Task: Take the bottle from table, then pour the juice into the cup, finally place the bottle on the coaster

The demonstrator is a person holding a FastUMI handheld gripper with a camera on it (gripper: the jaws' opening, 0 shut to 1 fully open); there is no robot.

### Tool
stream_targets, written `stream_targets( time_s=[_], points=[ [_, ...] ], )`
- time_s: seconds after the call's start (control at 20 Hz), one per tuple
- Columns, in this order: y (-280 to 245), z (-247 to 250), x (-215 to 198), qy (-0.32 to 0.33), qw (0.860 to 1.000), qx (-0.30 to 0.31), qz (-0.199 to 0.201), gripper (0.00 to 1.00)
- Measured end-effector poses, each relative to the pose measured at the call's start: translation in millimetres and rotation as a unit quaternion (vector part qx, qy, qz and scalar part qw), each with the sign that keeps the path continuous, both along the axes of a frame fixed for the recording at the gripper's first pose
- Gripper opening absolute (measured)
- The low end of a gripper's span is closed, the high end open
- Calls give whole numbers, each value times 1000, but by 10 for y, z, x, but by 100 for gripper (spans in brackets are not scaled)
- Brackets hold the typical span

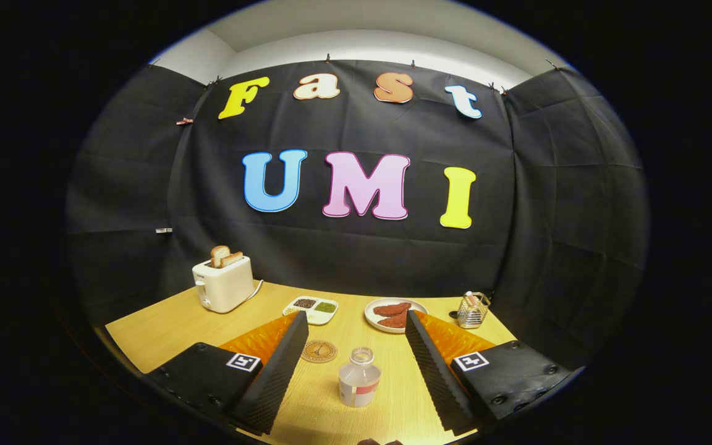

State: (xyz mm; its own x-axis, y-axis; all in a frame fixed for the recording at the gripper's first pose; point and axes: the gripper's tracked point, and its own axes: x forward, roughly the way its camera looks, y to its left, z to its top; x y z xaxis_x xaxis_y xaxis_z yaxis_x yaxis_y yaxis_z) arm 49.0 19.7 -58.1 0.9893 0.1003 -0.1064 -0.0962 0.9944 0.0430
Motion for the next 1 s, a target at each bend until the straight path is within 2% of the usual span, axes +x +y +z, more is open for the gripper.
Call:
stream_targets(
  time_s=[0.45,1.0],
  points=[
    [-4,-654,331,32,999,-4,3,97],
    [106,-1374,584,72,997,6,26,97]
  ],
)
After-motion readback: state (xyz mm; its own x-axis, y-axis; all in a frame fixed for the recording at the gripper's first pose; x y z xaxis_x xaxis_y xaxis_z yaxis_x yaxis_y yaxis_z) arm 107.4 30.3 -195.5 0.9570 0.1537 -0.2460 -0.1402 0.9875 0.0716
